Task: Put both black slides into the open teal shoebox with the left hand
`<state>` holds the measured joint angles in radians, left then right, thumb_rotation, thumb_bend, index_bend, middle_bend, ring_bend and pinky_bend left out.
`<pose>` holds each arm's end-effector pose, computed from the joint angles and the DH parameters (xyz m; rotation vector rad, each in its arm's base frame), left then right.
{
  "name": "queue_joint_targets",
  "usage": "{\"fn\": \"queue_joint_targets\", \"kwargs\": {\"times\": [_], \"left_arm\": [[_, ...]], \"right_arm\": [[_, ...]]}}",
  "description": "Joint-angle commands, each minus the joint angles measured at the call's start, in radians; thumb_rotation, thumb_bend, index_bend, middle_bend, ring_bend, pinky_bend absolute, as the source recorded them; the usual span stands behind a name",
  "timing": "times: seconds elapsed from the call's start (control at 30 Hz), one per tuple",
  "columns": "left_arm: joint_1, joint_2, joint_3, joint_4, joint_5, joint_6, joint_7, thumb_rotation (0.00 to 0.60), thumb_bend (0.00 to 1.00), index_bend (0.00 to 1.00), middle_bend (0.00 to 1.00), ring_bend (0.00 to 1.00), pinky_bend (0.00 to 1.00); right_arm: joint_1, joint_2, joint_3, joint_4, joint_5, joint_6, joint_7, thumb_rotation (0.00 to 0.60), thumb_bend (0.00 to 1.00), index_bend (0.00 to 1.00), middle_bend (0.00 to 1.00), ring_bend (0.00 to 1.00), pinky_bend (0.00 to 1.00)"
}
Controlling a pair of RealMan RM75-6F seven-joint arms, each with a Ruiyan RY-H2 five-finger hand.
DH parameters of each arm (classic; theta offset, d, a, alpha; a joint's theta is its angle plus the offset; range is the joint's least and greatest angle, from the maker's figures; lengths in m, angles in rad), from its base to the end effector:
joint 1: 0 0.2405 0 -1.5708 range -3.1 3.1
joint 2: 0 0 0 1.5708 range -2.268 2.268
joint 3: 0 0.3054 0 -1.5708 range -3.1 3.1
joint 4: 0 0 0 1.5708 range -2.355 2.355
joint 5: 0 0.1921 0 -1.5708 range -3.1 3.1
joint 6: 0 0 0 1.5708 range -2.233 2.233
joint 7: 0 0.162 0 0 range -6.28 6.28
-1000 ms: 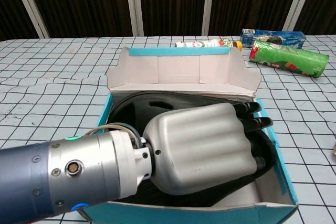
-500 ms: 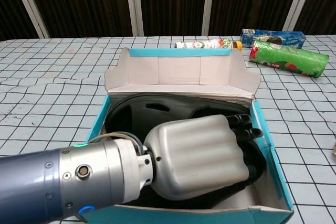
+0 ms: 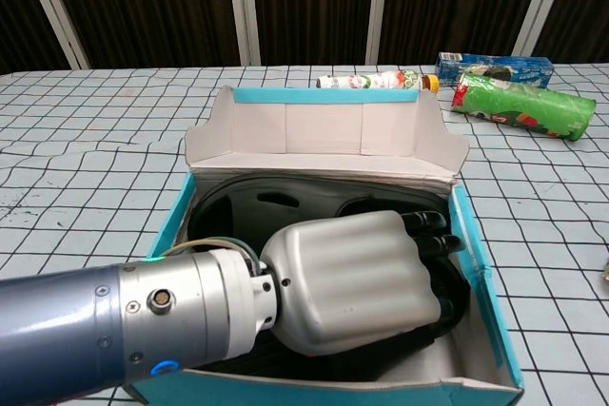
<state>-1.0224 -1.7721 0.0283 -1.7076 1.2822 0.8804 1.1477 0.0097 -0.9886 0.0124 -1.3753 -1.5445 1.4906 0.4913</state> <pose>-0.0271 0.2578 -0.1141 -2.5268 0.2100 -0.8776 -0.3993 -0.1678 0.2670 1.3176 -1.0473 0.9414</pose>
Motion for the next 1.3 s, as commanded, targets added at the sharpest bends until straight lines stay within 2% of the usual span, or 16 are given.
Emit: {"fn": "queue_joint_targets", "kwargs": {"times": [0.03,0.13,0.2,0.27,0.5,0.6,0.87,1.0,1.07,1.17,1.3], "left_arm": [[0.001,0.005,-0.004,-0.008,-0.007,0.007,0.008,0.6,0.27,0.2,0.36,0.01,0.01],[0.005,0.007,-0.009,-0.017,-0.018,0.019,0.017,0.6,0.27,0.05,0.15,0.0,0.0],[0.006,0.013,-0.011,-0.022,-0.033,0.025,0.034,0.6,0.27,0.01,0.05,0.0,0.0],[0.006,0.023,-0.012,-0.035,-0.06,0.028,0.058,0.6,0.26,0.0,0.0,0.0,0.0],[-0.012,0.059,-0.013,-0.09,-0.104,0.036,0.124,0.6,0.26,0.0,0.0,0.0,0.0],[-0.017,0.102,0.005,-0.149,-0.111,0.05,0.173,0.6,0.26,0.0,0.0,0.0,0.0],[0.035,0.248,0.084,-0.37,-0.037,0.19,0.282,0.6,0.26,0.0,0.0,0.0,0.0],[0.069,0.345,0.166,-0.491,-0.005,0.228,0.335,0.6,0.26,0.0,0.0,0.0,0.0],[0.098,0.394,0.209,-0.537,0.07,0.265,0.335,0.6,0.26,0.0,0.0,0.0,0.0],[0.183,0.462,0.258,-0.578,0.212,0.387,0.282,0.6,0.26,0.0,0.0,0.0,0.0],[0.366,0.53,0.301,-0.551,0.393,0.655,0.11,0.6,0.26,0.0,0.0,0.0,0.0]], "right_arm": [[0.0,0.0,0.0,-0.001,0.0,-0.001,-0.004,0.6,0.31,0.07,0.02,0.0,0.0],[0.001,0.0,-0.001,-0.003,0.001,-0.004,-0.006,0.6,0.31,0.07,0.02,0.0,0.0],[0.001,0.0,0.0,-0.004,0.001,-0.004,-0.006,0.6,0.31,0.07,0.02,0.0,0.0],[0.001,0.0,0.0,-0.004,0.0,-0.002,-0.006,0.6,0.31,0.07,0.02,0.0,0.0],[0.0,0.001,0.001,-0.002,0.001,-0.001,-0.002,0.6,0.31,0.07,0.02,0.0,0.0],[0.0,0.002,0.0,0.0,0.002,-0.002,0.002,0.6,0.31,0.07,0.02,0.0,0.0],[-0.001,0.004,-0.003,-0.007,-0.009,0.004,-0.002,0.6,0.31,0.07,0.02,0.0,0.0],[-0.005,0.011,-0.005,-0.015,-0.015,0.014,0.009,0.6,0.31,0.07,0.02,0.0,0.0],[-0.008,0.013,-0.004,-0.015,-0.012,0.019,0.005,0.6,0.31,0.07,0.02,0.0,0.0],[-0.012,0.014,-0.003,-0.019,-0.014,0.03,0.006,0.6,0.31,0.07,0.02,0.0,0.0],[-0.015,0.015,-0.003,-0.022,-0.017,0.037,0.0,0.6,0.31,0.07,0.02,0.0,0.0]]}}
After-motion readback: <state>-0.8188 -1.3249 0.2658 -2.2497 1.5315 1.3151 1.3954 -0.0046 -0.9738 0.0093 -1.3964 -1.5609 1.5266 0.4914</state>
